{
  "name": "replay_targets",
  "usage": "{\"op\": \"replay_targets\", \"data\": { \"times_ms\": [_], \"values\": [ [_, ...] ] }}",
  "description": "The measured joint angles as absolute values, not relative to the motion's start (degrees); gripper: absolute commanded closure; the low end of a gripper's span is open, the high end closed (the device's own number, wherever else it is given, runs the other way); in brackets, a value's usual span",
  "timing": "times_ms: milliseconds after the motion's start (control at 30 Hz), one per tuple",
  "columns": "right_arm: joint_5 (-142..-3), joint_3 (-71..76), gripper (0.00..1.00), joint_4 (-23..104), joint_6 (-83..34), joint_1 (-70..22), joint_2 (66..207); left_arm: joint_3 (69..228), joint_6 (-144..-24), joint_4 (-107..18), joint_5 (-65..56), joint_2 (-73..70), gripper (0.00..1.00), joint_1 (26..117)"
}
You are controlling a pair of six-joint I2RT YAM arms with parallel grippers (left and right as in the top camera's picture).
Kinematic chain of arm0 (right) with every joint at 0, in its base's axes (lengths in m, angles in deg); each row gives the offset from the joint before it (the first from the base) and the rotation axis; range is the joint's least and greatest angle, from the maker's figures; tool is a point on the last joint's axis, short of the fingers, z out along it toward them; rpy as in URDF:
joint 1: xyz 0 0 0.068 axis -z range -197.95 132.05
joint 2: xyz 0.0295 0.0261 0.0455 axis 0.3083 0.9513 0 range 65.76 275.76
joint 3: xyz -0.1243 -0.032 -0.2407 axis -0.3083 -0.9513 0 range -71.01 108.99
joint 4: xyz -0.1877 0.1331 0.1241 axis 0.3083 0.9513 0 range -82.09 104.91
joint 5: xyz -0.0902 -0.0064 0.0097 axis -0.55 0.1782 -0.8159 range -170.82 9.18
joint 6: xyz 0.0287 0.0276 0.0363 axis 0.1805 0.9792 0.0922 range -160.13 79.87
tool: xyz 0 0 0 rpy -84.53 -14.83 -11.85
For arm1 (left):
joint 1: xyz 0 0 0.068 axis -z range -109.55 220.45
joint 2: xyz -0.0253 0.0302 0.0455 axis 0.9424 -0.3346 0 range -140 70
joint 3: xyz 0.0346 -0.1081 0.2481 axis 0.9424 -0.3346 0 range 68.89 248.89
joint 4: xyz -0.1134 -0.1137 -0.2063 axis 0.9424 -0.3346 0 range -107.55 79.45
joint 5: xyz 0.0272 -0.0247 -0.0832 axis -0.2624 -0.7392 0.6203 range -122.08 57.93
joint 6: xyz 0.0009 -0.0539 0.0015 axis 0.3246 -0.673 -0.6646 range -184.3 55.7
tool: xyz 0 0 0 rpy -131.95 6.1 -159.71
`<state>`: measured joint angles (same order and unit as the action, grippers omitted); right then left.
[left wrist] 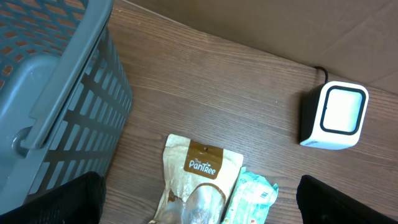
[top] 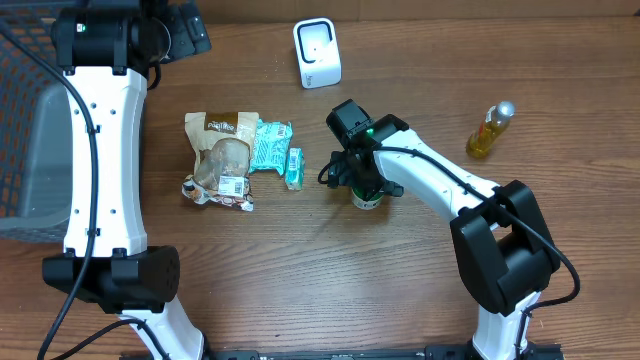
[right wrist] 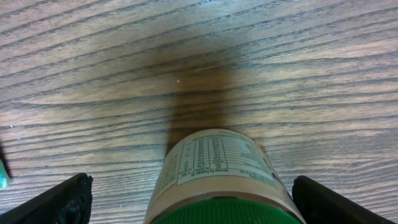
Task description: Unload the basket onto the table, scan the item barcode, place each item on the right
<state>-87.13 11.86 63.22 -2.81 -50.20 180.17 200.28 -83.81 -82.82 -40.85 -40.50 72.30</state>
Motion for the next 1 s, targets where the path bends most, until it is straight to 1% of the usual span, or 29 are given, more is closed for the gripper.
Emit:
{"op": "replay_targets", "data": {
  "times_ms": [233,400,633,667,767,1000],
  "values": [
    [-87.1,11.9,0.07,63.3,-2.6,-50.2,180.2,200.3,-83.8,-82.8,-40.9,-40.5,0.01,72.3],
    [-87.1,11.8,0.12,63.3,-2.7,-50.2,180.2,200.3,-83.8,-82.8,-40.9,-40.5,0.01,72.3],
    [-87.1,11.8,0.13,63.4,-2.7,-50.2,180.2,200.3,-83.8,-82.8,-40.9,-40.5,0.01,72.3],
    [-87.1,11.8,0.12,63.4,-2.6,-50.2,180.2,200.3,-83.8,-82.8,-40.9,-40.5,0.00,72.3],
    [-87.0,11.9,0.00,63.4,-2.8,-50.2,180.2,200.3,-83.8,-82.8,-40.9,-40.5,0.01,72.3],
    [-87.0,11.7,0.00,62.5,-2.6,-50.2,180.2,200.3,-83.8,-82.8,-40.9,-40.5,0.00,72.3]
  ]
}}
